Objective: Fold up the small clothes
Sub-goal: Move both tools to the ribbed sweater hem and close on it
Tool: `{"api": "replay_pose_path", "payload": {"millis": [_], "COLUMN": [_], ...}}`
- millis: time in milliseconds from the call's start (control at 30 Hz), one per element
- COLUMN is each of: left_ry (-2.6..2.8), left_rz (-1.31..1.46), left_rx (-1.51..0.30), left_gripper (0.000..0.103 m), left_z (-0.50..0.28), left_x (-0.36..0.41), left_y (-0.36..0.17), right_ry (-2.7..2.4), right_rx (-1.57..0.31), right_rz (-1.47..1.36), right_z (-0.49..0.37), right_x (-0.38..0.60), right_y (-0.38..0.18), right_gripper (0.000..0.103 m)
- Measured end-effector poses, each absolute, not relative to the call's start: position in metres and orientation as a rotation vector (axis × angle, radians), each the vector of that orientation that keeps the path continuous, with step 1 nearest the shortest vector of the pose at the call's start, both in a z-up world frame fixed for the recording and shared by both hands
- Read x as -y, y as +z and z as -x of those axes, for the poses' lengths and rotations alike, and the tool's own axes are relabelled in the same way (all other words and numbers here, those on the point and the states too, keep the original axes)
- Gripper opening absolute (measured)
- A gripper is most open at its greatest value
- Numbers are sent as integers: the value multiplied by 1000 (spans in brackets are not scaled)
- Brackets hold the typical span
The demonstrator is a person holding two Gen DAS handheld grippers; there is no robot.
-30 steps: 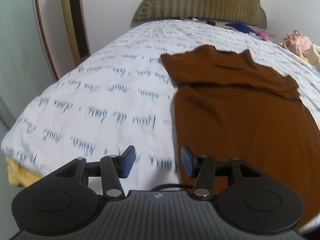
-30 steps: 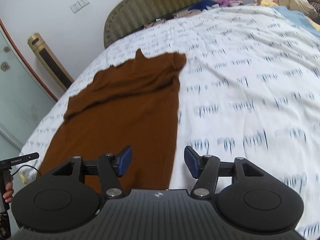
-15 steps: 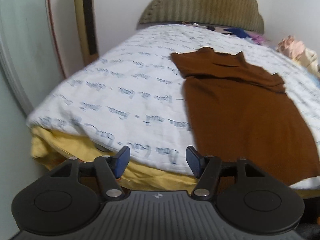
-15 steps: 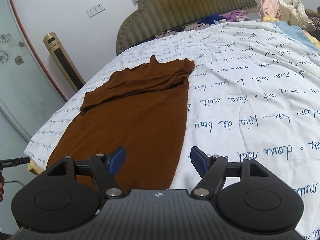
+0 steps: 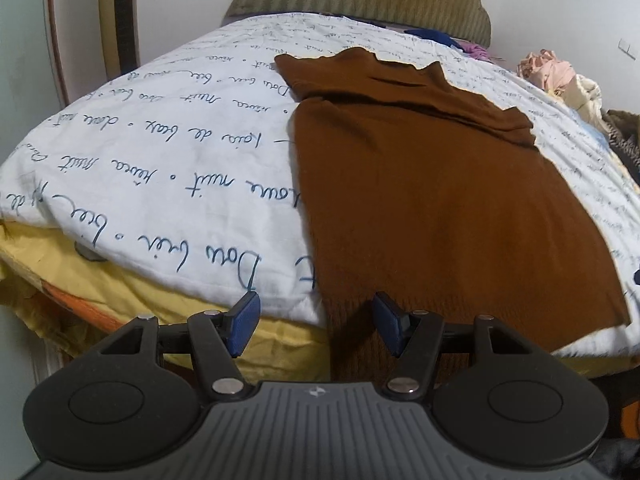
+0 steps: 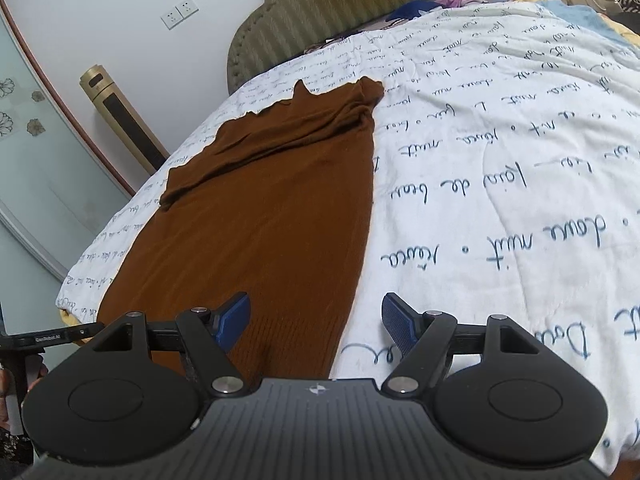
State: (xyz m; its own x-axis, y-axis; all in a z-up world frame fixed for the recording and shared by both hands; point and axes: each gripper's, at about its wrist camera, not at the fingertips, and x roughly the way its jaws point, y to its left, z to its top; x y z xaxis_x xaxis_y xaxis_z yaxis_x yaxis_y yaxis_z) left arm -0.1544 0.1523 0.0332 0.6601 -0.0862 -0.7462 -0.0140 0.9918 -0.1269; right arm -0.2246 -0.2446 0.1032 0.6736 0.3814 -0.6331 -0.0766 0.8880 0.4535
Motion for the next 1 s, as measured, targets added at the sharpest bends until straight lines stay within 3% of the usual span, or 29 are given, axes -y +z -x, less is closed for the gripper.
{"api": "replay_pose_path", "payload": {"millis": [433, 800, 1000], "left_ry": [-132, -174, -189], "left_rz": [73, 202, 206], "left_rx": [-779, -771, -769], "left_gripper": [62, 60, 41], "left_z": [169, 169, 169], "left_x": [-131, -141, -139], "left_y": [22, 22, 24], "right_ry": [275, 297, 302], "right_rx": [-816, -811, -811], "right_rz": [-489, -527, -617], "right_z": [238, 238, 238], "right_x": [254, 251, 262], "right_y": [85, 80, 77], "right_gripper": [72, 73, 73]}}
